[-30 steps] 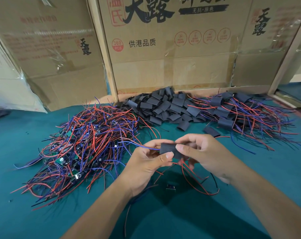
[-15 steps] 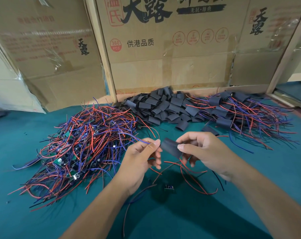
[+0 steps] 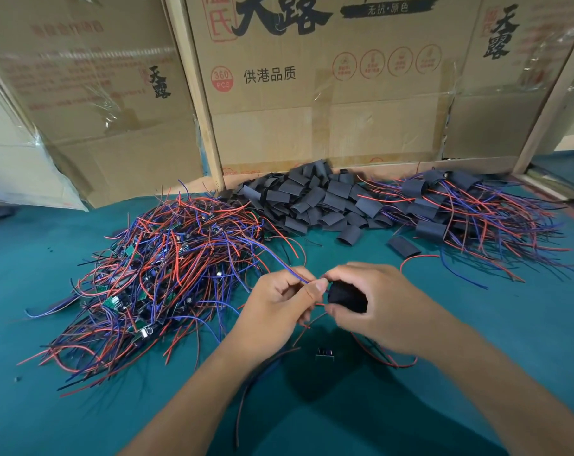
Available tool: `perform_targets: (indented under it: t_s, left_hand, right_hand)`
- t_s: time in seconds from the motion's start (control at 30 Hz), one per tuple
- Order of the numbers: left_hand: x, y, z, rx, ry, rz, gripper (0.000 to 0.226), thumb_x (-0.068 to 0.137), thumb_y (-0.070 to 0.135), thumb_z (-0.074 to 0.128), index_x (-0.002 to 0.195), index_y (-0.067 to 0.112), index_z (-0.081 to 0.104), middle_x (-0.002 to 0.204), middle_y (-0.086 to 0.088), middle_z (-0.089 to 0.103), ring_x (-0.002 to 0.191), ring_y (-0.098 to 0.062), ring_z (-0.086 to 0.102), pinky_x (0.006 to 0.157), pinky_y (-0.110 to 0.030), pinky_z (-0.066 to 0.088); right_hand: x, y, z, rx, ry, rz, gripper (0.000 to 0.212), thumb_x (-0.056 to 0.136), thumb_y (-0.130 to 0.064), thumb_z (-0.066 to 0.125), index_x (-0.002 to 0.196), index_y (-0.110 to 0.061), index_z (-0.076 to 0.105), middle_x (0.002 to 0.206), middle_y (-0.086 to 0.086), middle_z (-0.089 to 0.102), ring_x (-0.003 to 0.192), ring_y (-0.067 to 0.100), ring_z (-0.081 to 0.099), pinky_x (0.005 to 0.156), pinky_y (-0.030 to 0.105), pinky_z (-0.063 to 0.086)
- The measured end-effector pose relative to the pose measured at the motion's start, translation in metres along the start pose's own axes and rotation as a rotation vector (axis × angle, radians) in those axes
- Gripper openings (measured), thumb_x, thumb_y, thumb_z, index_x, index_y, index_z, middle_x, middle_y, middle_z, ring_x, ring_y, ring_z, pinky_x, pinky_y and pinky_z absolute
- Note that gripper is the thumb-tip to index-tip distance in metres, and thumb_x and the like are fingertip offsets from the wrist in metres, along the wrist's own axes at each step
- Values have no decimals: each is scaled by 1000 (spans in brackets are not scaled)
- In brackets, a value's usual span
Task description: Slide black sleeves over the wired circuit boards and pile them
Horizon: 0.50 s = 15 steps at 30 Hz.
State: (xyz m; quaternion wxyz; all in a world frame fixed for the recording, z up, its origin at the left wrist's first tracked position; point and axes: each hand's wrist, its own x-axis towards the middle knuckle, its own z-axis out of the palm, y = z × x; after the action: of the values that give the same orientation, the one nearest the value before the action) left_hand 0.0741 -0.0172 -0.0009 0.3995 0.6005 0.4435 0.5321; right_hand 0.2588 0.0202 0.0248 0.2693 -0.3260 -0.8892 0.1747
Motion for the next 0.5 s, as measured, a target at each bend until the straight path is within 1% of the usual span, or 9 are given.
perform_targets:
  t_s: [0.07, 0.1, 0.17, 0.2, 0.3, 0.37, 0.4, 0.43, 0.5]
  left_hand:
    - [-1, 0, 1, 1, -12, 5, 26, 93, 17, 63, 69, 5, 61, 64, -5, 53, 54, -15, 50, 54, -24, 45]
    - [-1, 0, 1, -1, -14, 4, 26, 92, 18, 63, 68, 8, 62, 63, -4, 53, 54, -16, 50, 53, -24, 45]
    - [0, -1, -1, -13, -9, -4, 26, 91, 22, 63, 69, 8, 62, 63, -4, 54, 55, -17, 51, 54, -25, 44]
    - [1, -2, -2, -16, -8, -6, 27, 91, 25, 64, 70, 8, 63, 64, -4, 54, 56, -18, 51, 54, -26, 43]
    - [1, -3, -6, -7, -13, -2, 30, 90, 34, 65, 72, 11, 65, 65, -2, 56, 57, -18, 52, 56, -29, 44]
    - [1, -5, -7, -5, -8, 1, 31, 90, 37, 65, 72, 11, 65, 66, -3, 56, 58, -19, 53, 57, -30, 45]
    - [2, -6, -8, -10, -4, -1, 32, 90, 37, 66, 73, 10, 65, 67, -4, 57, 59, -20, 53, 58, -31, 45]
    - [2, -7, -8, -16, -2, -5, 32, 89, 38, 66, 74, 9, 65, 67, -4, 57, 60, -20, 53, 58, -32, 45]
    - [2, -8, -9, -23, -2, -13, 32, 89, 38, 66, 75, 9, 65, 68, -5, 57, 61, -20, 53, 58, -32, 45]
  right_hand:
    - [-1, -1, 3, -44, -35, -24, 14, 82, -29, 61, 79, -18, 52, 70, -7, 46, 68, 11, 44, 59, 25, 32]
    - [0, -1, 3, -46, -37, -26, 14, 84, -27, 63, 79, -18, 52, 70, -7, 46, 68, 10, 44, 59, 24, 32]
    - [0, 3, 1, 6, -12, 2, 11, 85, -27, 69, 91, -24, 61, 74, -10, 53, 71, 8, 49, 62, 19, 36]
    - [0, 4, 0, 49, -3, 33, 17, 85, -29, 72, 99, -27, 63, 75, -12, 57, 73, 6, 52, 63, 16, 37]
    - [-1, 6, -4, 128, -29, 136, 35, 81, -47, 73, 110, -37, 58, 80, -20, 62, 78, 3, 56, 67, 13, 40]
    - [-1, 7, -5, 217, -79, 209, 38, 78, -59, 66, 107, -36, 59, 87, -19, 66, 81, 3, 61, 75, 18, 46]
    - [0, 8, -6, 293, -110, 248, 34, 80, -58, 63, 105, -34, 62, 89, -15, 69, 81, 4, 63, 79, 25, 49]
    - [1, 8, -7, 387, -143, 280, 25, 87, -51, 61, 102, -31, 64, 89, -8, 71, 80, 8, 64, 80, 30, 50]
    - [1, 10, -10, 565, -192, 313, 12, 98, -29, 59, 100, -23, 69, 86, 6, 72, 75, 12, 60, 78, 32, 47]
